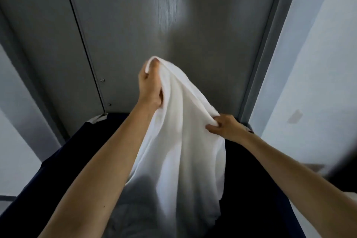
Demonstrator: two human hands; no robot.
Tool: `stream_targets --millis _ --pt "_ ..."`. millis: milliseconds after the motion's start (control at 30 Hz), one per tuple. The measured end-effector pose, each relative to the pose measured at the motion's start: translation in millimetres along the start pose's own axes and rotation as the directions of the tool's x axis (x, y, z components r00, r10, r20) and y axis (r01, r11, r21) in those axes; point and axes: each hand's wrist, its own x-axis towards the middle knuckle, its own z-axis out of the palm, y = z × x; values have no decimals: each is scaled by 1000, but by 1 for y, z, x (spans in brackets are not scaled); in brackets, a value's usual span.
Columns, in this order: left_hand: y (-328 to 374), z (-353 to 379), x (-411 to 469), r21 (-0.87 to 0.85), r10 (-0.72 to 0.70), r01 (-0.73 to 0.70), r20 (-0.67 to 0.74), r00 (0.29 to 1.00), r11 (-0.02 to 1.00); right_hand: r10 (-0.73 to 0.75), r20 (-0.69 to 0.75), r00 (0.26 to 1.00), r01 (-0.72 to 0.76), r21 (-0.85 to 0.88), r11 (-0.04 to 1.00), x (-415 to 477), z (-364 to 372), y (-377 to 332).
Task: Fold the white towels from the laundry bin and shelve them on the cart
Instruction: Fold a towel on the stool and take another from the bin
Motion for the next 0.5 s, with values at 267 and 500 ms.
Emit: stream_targets --millis 267,500 --pt "8 -49 44 -233 -88 7 -339 937 972 90 -2 996 -88 178 980 10 -35 6" --pt "-32 -127 43 457 47 116 -329 943 882 172 10 985 -173 45 984 10 -26 18"
